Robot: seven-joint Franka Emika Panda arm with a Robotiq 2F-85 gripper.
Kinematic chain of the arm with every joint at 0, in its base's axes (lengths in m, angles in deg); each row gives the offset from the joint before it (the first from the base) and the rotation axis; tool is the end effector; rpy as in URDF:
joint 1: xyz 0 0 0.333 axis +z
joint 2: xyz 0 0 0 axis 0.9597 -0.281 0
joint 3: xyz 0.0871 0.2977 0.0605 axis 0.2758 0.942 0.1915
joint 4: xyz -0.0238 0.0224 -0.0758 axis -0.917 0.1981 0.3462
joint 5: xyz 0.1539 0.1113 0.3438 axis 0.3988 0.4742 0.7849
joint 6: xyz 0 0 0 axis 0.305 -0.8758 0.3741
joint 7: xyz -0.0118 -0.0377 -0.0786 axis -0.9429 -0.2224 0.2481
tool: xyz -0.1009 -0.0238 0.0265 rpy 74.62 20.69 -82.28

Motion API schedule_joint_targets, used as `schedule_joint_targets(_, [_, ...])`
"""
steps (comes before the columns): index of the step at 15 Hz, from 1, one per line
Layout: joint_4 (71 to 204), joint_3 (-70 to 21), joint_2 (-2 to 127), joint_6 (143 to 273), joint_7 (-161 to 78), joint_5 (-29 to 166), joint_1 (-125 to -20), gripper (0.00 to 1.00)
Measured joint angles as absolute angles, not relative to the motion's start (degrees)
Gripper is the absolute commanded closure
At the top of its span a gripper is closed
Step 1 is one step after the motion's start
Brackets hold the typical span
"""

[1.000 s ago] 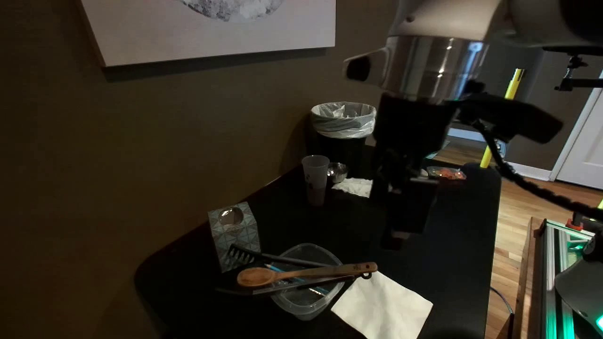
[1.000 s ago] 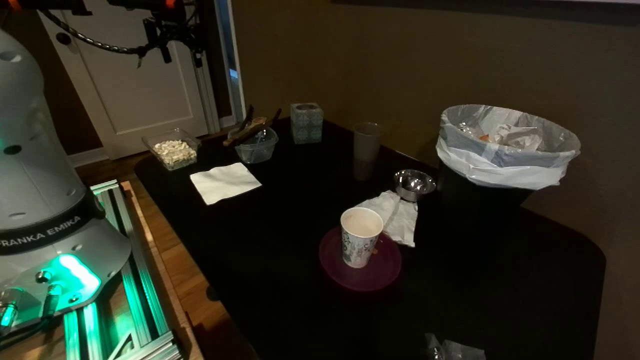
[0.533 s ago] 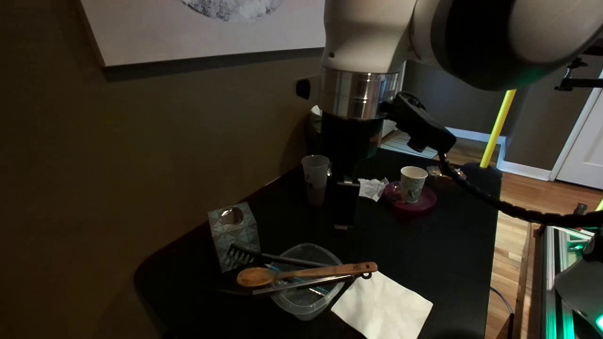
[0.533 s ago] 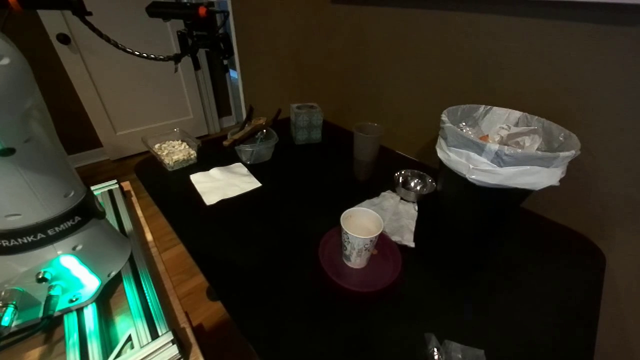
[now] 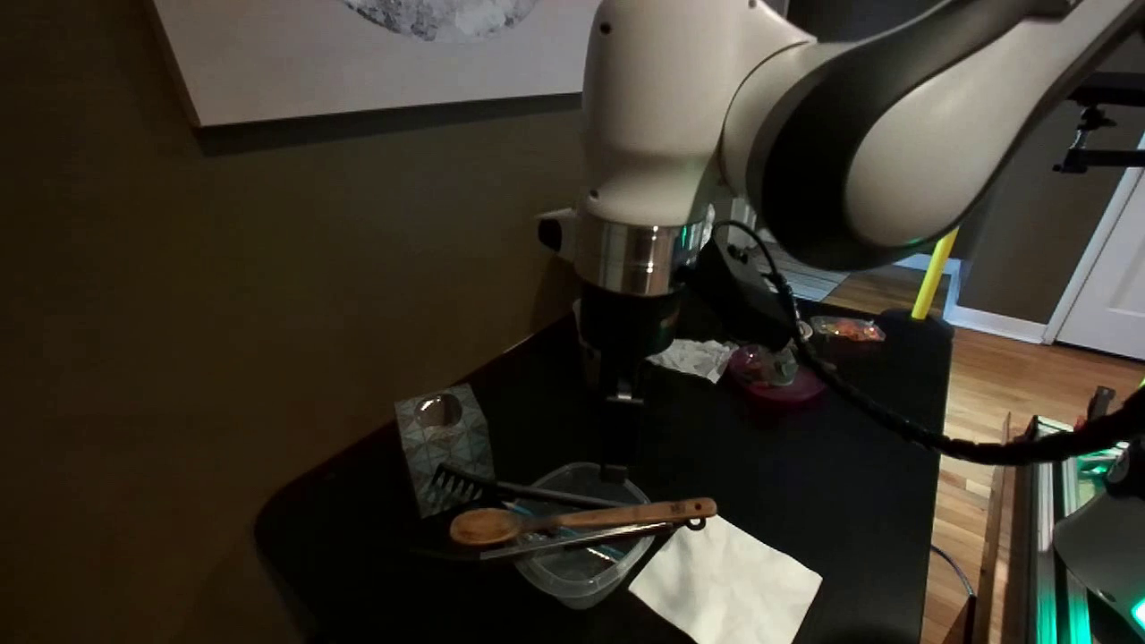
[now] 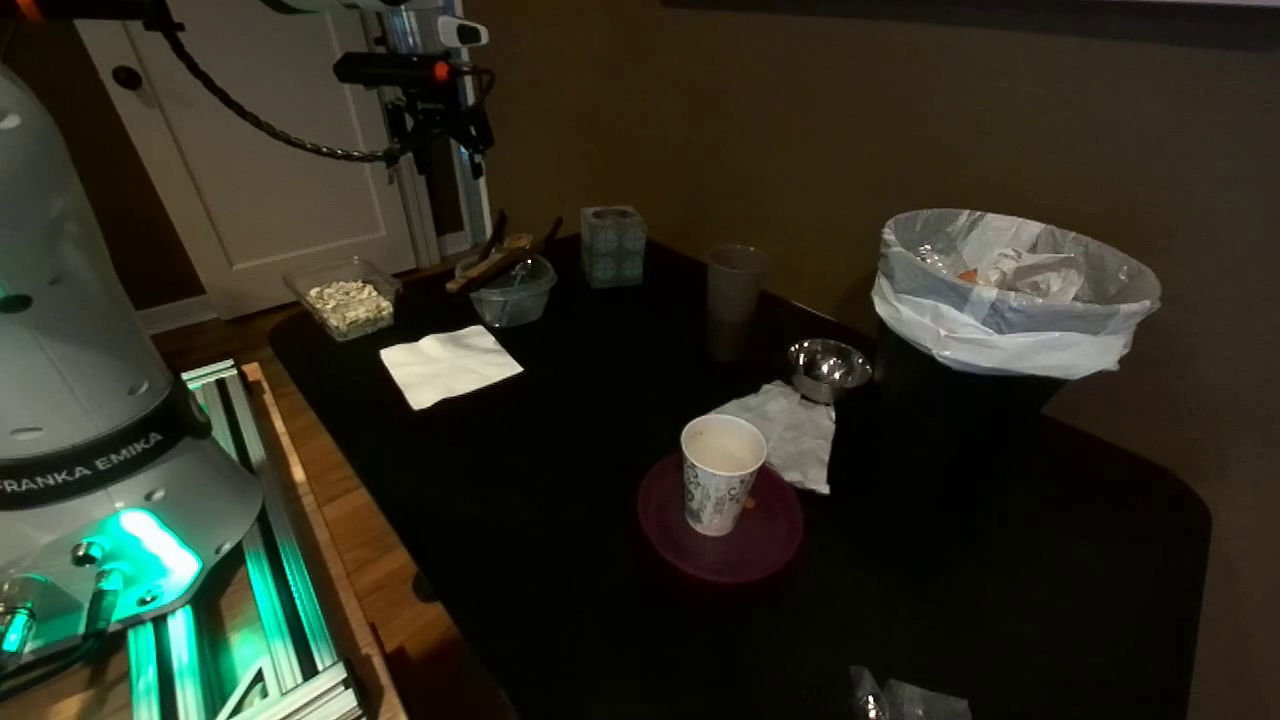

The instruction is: Put the wooden spoon and tongs on top of the tissue box.

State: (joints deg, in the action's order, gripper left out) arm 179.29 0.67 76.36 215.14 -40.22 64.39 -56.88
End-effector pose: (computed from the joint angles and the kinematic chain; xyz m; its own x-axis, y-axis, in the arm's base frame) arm 0.4060 0.3191 0.3236 0.7885 0.6080 0.0926 0.6056 -0.7938 0.0551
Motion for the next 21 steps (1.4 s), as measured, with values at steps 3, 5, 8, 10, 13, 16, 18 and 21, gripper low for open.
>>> schedule_joint_targets(3, [178.0,-0.6,71.4,216.2,-39.4,61.8,-56.6,0.00])
schedule_joint_targets(5, [176.6,-1.6,68.3,216.2,-39.2,61.7,-56.5,0.00])
schedule_joint_targets(8, [176.0,-2.1,67.3,216.2,-39.3,61.7,-56.4,0.00])
schedule_joint_targets(10, [176.0,-2.1,67.7,216.2,-39.3,61.7,-56.2,0.00])
schedule_joint_targets(13, [175.6,-2.2,66.0,217.4,-40.5,62.1,-56.1,0.00])
schedule_joint_targets(16, [175.1,-2.2,61.6,221.8,-43.2,62.7,-56.1,0.00])
schedule_joint_targets(18, [174.2,-2.3,58.1,224.1,-45.3,63.0,-56.2,0.00])
schedule_joint_targets(21, [171.9,-2.7,53.5,226.3,-47.3,63.0,-56.3,0.00])
